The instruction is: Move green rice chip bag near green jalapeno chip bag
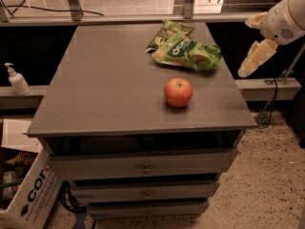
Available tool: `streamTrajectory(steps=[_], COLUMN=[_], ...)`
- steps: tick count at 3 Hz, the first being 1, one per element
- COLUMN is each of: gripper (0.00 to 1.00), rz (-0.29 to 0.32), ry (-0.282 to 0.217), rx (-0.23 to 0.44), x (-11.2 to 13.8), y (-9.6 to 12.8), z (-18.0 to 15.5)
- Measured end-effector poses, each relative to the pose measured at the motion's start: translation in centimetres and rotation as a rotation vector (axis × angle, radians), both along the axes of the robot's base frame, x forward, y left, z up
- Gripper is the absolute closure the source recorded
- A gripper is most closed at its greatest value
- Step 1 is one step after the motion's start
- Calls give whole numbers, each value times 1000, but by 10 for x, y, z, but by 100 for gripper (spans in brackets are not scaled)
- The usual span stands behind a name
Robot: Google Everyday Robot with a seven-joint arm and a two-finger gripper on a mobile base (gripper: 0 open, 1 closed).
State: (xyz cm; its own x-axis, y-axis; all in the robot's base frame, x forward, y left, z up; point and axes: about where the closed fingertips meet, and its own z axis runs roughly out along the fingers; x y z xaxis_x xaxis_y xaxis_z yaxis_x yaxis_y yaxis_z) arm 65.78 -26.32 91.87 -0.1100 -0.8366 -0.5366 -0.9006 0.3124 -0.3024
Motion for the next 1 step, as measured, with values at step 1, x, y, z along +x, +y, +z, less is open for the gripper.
streamTrajectory(steps=[1], gripper=[0], rz=[1], ry=[0], rx=[1], x=[-2], y=[-2], z=[0])
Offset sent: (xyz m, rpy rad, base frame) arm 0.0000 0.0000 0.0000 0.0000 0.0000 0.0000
